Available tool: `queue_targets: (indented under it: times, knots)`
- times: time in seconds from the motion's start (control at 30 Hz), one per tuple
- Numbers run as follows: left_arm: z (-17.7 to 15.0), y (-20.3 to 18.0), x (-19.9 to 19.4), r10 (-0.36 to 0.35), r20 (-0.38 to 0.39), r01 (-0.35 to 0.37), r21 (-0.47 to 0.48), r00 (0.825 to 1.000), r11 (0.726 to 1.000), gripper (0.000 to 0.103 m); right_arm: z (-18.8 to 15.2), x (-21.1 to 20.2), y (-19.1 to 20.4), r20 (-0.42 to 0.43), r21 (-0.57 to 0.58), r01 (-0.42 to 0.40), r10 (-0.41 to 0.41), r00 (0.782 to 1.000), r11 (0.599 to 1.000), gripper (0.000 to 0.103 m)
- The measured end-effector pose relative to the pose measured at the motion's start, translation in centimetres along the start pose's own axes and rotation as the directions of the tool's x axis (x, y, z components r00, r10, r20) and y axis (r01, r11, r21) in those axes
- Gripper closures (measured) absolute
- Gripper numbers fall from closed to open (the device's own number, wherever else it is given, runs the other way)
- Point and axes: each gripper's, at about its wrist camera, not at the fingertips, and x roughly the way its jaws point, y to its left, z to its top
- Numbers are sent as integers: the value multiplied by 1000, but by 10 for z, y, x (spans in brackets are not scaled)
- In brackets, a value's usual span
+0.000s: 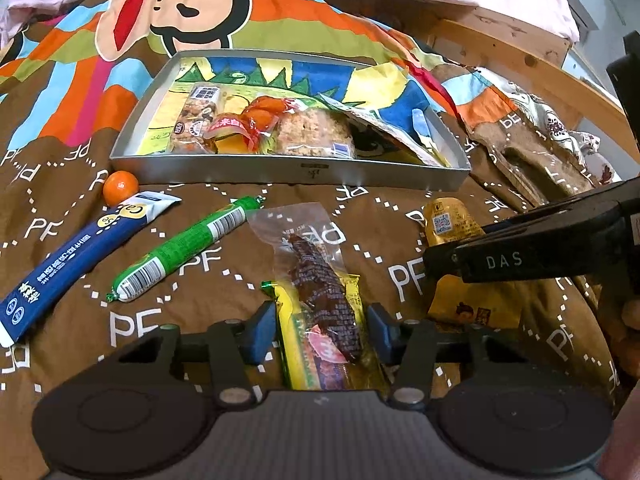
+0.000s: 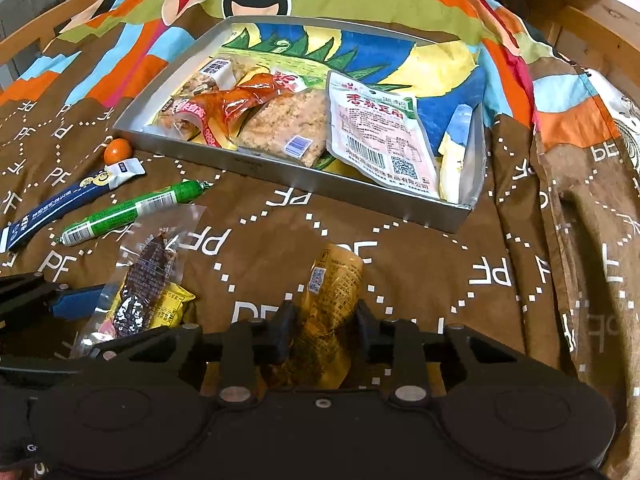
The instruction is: Organize snacks
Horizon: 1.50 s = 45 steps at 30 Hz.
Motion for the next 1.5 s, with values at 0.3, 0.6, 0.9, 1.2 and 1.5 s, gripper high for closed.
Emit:
queue_targets:
  times: [0.3, 0.6, 0.9, 1.2, 1.5]
  knots:
    - [-1, 1, -10, 0, 45, 2, -26, 999, 1000, 51, 1, -8, -3, 48, 9, 14, -15, 999, 1000, 74]
    - [0, 3, -11, -19, 70, 23, -55, 997, 998, 51, 2, -15, 3, 96, -32, 42, -38, 995, 999, 74]
    - [1, 3, -15, -38, 103, 44, -61, 994, 997, 51, 2, -17, 5, 125, -52, 73, -66, 990, 996, 74]
    - [1, 4, -19, -56, 137, 65, -68, 989, 996, 51, 2, -21, 6, 154, -58, 85, -76, 985, 995, 74]
    - [1, 1, -23, -76, 174, 86, -48, 982, 995, 52, 3, -23, 5, 164, -54, 88, -78, 983, 995, 74]
